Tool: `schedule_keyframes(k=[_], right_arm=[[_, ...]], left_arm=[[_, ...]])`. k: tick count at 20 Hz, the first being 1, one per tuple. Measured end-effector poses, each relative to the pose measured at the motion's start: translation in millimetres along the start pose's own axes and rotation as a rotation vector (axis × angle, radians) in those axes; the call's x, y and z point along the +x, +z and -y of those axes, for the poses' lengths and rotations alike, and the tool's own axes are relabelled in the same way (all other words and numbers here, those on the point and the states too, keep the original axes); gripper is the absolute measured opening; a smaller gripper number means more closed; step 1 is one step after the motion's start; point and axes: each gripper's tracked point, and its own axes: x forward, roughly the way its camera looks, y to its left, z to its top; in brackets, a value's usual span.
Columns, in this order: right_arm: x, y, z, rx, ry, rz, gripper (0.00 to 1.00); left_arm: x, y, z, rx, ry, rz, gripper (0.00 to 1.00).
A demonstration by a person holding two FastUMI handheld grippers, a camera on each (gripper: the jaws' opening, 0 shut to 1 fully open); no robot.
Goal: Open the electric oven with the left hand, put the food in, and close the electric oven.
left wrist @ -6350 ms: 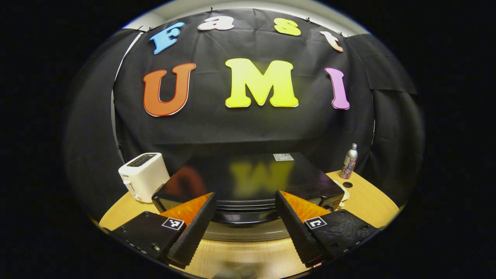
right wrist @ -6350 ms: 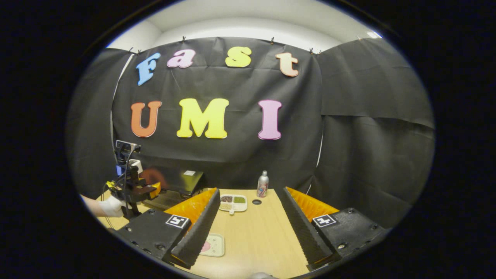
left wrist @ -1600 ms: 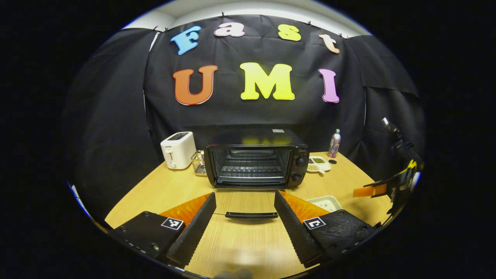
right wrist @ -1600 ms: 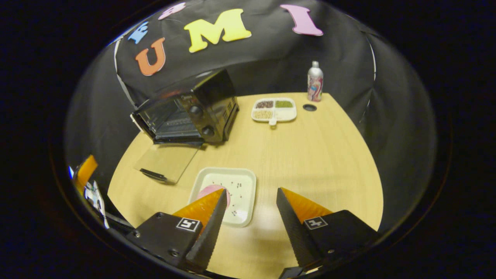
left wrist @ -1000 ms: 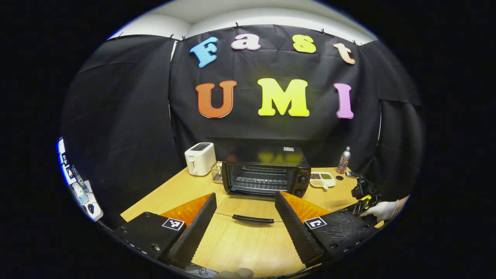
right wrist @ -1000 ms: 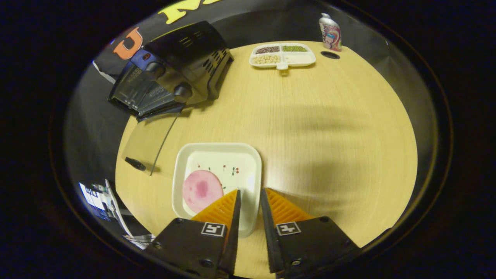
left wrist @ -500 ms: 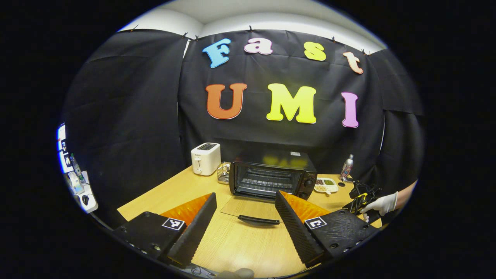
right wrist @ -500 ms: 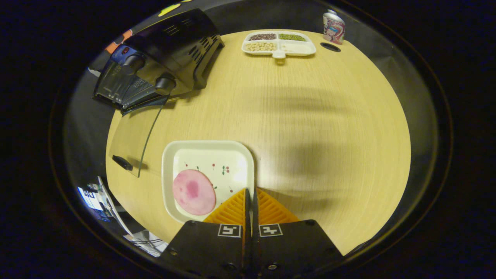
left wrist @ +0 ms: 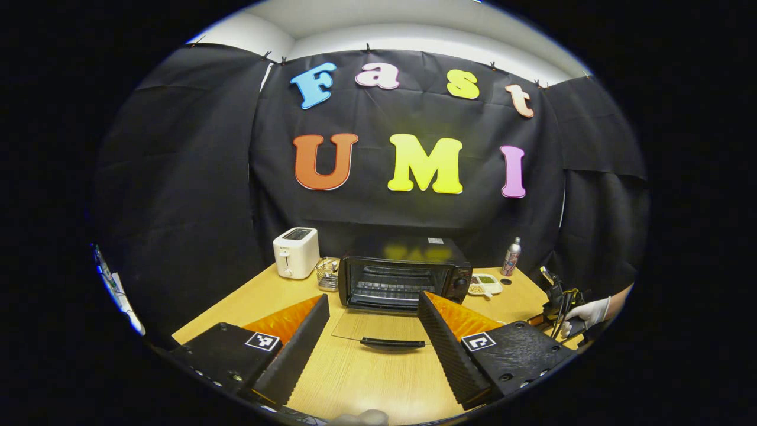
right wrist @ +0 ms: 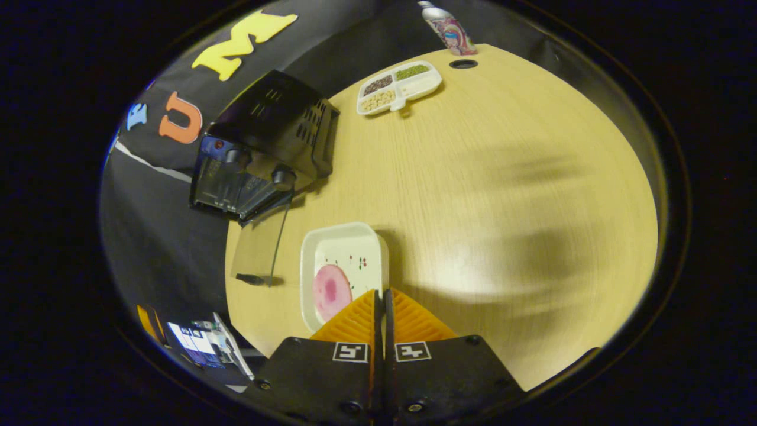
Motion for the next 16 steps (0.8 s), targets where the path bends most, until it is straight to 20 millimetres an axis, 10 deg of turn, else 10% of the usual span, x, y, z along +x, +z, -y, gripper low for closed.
schedule_keyframes(k=[8, 16], right_arm=[[-49, -16, -63, 0.186, 0.124, 0.236, 0.0], [23, -15, -174, 0.357, 0.217, 0.362, 0.04]], left_arm=[[-1, 15, -15, 0.032, -0.039, 0.01, 0.96], [-3, 25, -22, 0.074, -0.035, 0.026, 0.96]])
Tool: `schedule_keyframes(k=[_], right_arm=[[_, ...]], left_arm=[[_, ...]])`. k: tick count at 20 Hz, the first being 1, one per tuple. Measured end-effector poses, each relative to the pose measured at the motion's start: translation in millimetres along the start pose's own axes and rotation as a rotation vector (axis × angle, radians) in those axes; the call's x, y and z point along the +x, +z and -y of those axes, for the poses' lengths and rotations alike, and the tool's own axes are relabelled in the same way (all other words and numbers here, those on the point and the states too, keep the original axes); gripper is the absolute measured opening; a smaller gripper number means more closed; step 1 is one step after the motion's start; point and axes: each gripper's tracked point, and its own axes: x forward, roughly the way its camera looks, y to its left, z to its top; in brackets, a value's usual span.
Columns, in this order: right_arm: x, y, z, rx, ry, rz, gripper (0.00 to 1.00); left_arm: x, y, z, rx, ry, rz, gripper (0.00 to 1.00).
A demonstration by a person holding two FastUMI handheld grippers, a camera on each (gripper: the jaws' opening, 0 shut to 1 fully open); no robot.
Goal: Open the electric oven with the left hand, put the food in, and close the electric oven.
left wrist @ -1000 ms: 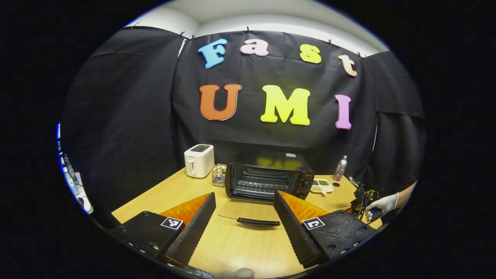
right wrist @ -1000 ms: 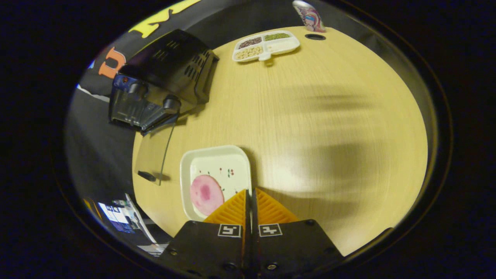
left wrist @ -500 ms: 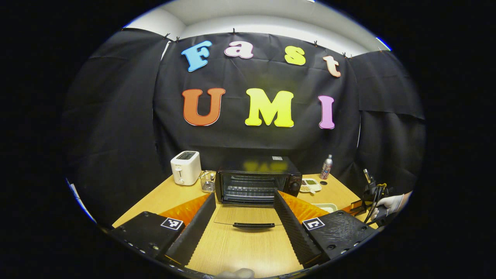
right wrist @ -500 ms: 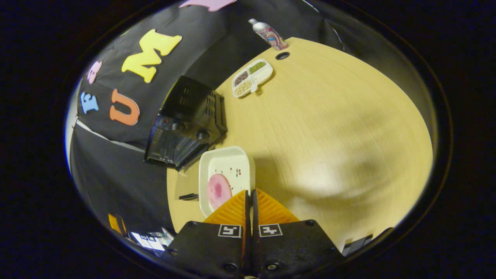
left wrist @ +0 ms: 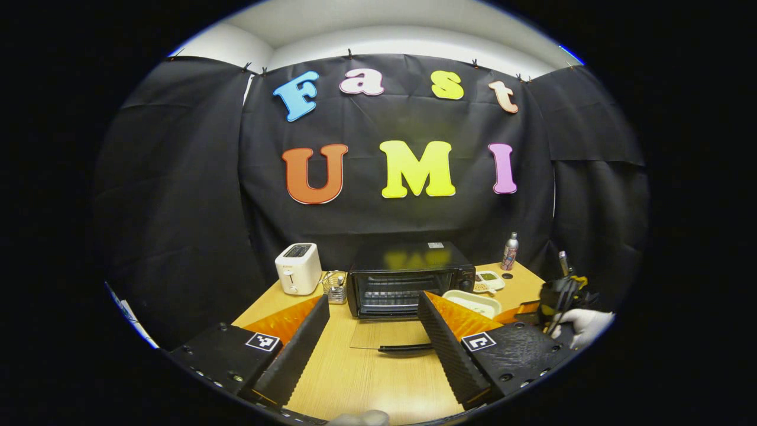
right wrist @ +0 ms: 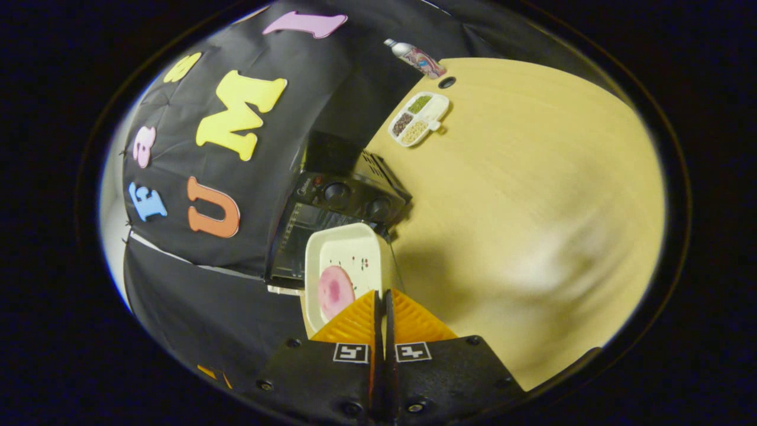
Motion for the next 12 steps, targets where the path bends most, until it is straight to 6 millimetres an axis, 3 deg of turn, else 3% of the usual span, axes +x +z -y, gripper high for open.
schedule_keyframes(k=[3, 12], right_arm=[[35, -24, -14, 0.051, -0.013, 0.045, 0.04], [129, -57, -57, 0.204, -0.053, 0.079, 0.0]], left_arm=[[-1, -3, -7, -0.021, 0.007, -0.017, 0.95], [0, -11, -39, 0.001, 0.083, -0.044, 0.96]])
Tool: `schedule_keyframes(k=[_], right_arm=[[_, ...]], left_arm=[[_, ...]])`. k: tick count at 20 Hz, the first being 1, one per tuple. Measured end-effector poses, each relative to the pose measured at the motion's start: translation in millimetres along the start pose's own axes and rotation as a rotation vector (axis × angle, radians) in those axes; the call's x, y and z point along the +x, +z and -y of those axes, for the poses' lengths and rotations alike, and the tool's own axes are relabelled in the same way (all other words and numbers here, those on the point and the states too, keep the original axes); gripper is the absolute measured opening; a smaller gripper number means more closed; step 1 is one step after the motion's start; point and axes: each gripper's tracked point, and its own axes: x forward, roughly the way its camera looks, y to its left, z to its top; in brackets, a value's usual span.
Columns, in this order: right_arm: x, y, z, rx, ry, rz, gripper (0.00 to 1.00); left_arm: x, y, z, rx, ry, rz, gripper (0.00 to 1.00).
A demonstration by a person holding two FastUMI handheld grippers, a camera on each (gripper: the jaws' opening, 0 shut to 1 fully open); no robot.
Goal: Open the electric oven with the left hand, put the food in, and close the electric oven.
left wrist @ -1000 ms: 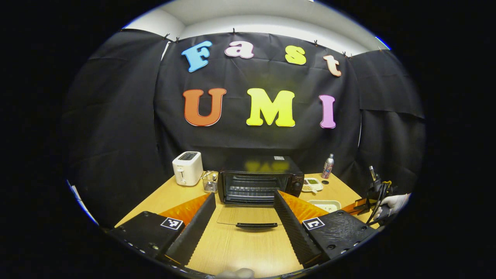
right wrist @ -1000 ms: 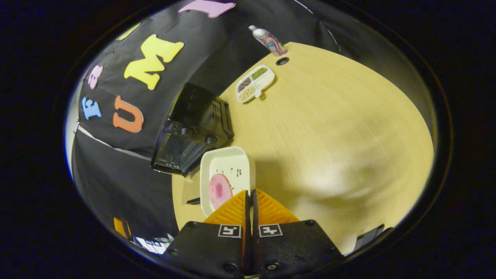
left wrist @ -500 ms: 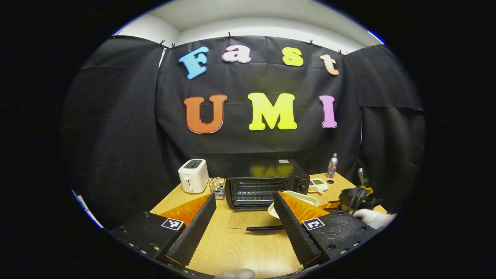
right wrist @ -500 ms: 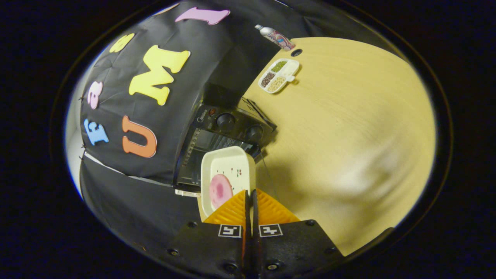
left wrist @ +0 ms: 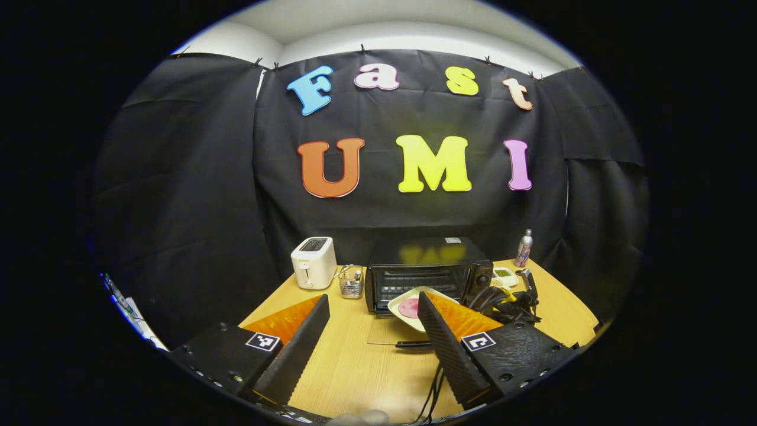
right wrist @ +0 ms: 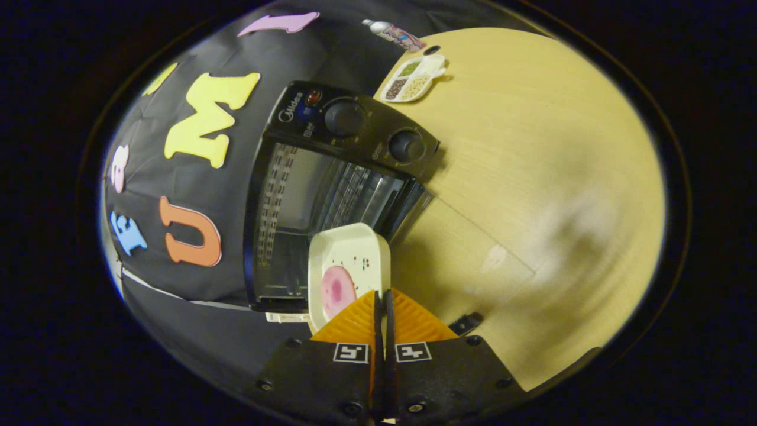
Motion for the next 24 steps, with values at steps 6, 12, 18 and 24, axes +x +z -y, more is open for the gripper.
schedule_keyframes(k=[6, 12, 18, 24], right_arm=[[48, 27, -19, 0.044, -0.012, 0.068, 0.0], [73, 52, -31, 0.002, -0.005, 0.082, 0.05], [56, 67, -57, -0.068, 0.111, 0.064, 0.36], [-23, 91, -28, -0.43, 0.041, 0.077, 1.0]], left_arm=[[14, -8, -18, -0.006, 0.045, -0.026, 0.95], [30, -15, -22, -0.026, 0.079, -0.055, 0.96], [41, -21, -26, -0.032, 0.093, -0.063, 0.96], [65, -51, -22, 0.005, 0.044, -0.069, 0.95]])
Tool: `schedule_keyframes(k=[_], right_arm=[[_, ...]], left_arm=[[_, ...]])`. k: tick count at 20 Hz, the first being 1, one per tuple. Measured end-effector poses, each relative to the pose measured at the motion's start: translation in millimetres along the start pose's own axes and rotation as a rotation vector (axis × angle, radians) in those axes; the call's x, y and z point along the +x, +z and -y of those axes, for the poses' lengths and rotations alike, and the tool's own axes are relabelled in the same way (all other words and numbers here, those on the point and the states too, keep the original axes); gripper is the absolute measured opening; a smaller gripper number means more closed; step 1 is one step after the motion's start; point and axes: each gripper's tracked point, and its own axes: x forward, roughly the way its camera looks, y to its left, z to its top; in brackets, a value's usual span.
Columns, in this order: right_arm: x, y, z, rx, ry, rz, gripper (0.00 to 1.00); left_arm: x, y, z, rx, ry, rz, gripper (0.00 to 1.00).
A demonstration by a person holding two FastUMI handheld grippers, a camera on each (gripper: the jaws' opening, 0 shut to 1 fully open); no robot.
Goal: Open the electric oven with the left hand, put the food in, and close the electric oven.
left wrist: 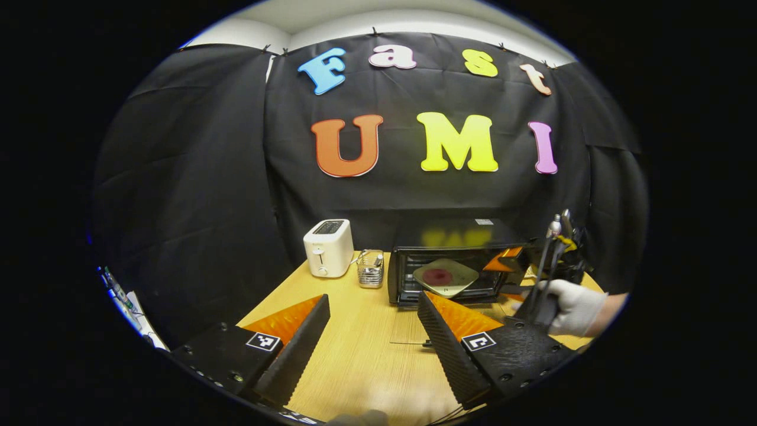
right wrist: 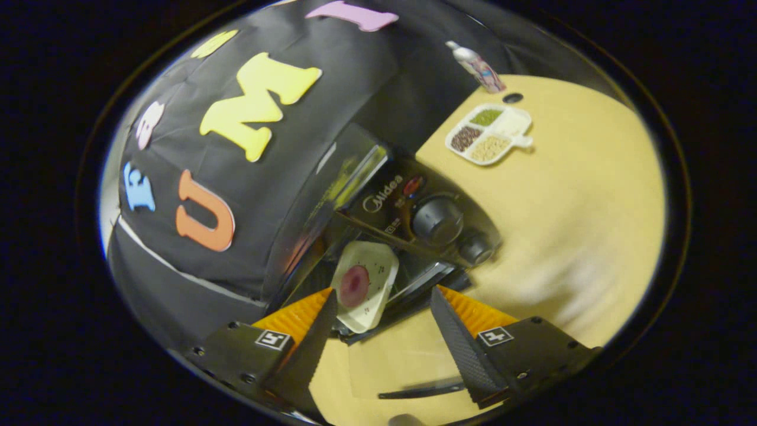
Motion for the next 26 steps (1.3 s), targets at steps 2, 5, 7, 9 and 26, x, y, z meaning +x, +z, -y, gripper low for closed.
schedule_keyframes(k=[2, 5, 7, 9, 26], right_arm=[[-38, 10, 23, -0.145, -0.05, 0.028, 0.94], [-92, 33, 50, -0.307, -0.128, 0.111, 0.94], [-126, 53, 61, -0.416, -0.181, 0.177, 0.94], [-160, 66, 58, -0.488, -0.199, 0.236, 0.94], [-311, 79, 100, -0.623, -0.415, 0.37, 0.96]], left_arm=[[11, -18, 11, -0.007, -0.041, -0.026, 0.95], [24, -54, 34, -0.021, -0.111, -0.075, 0.95], [30, -79, 47, -0.018, -0.142, -0.117, 0.96], [38, -104, 59, 0.004, -0.159, -0.16, 0.95], [95, -212, 148, 0.111, -0.283, -0.332, 0.98]])
